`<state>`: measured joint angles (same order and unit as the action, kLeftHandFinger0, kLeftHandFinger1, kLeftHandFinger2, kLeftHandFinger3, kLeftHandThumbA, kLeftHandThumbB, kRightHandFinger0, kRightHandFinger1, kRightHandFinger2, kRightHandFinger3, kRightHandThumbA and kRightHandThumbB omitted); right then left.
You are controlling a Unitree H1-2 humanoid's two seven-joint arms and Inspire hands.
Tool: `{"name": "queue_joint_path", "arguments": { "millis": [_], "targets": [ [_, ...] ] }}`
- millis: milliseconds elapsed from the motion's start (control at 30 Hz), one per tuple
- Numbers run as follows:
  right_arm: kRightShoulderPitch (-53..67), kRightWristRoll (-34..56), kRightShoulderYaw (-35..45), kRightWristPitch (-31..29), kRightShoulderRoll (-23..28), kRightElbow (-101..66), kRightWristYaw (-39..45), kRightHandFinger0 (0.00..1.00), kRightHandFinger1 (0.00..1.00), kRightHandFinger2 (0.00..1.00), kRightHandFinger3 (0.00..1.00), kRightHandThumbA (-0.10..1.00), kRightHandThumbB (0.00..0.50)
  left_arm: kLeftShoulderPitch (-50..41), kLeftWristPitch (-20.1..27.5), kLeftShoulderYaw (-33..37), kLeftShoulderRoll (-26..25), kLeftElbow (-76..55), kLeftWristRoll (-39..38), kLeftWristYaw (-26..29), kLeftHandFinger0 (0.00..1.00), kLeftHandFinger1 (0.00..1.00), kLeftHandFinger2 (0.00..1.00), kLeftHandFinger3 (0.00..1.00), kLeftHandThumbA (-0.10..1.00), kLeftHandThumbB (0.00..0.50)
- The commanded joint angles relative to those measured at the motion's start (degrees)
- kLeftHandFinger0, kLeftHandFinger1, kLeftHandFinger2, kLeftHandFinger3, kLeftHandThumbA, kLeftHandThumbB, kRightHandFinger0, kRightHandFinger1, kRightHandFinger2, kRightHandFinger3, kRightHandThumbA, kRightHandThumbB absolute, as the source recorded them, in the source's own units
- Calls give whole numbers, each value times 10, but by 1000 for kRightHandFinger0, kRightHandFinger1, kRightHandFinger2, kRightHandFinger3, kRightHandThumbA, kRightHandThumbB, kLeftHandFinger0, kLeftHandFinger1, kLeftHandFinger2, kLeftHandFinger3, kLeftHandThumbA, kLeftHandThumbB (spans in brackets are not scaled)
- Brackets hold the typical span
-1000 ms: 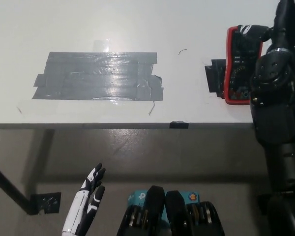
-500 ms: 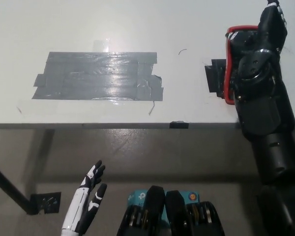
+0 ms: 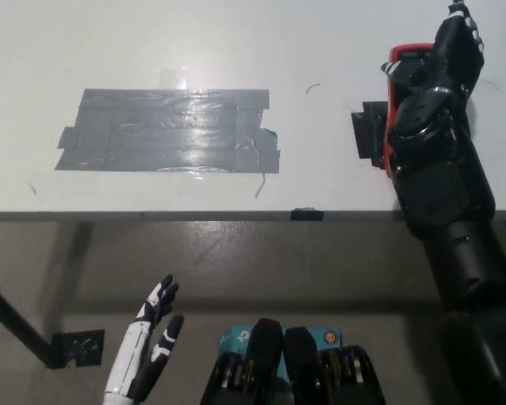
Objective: The robot first picks the multimeter with right hand and then unfolds the black stand on the back of it using left hand
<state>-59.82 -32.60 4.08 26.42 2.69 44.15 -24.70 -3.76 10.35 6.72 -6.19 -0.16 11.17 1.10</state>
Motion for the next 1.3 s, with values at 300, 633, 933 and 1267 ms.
{"name": "queue_joint_path", "arguments": {
  "millis": [300,633,933,1267],
  "targets": [
    [-17,23,-25,-1,0,-1,-37,1000,1000,1000,1000,1000,474,-3,2,-4,-4,-28,-15,-11,1000,1000,1000,1000,945,406],
    [-25,72,-14,0,-2,37,-20,1000,1000,1000,1000,1000,500,-2,-4,-3,-5,-35,-15,-13,1000,1000,1000,1000,940,417],
    [-27,86,-23,-3,-5,49,-21,1000,1000,1000,1000,1000,500,0,-7,-4,-6,-39,-9,-9,1000,1000,1000,1000,930,422],
    [-30,95,-22,-7,-6,58,-36,1000,1000,1000,1000,940,500,-1,-13,-4,-5,-45,-8,-10,1000,1000,1000,1000,927,428]
  ]
}}
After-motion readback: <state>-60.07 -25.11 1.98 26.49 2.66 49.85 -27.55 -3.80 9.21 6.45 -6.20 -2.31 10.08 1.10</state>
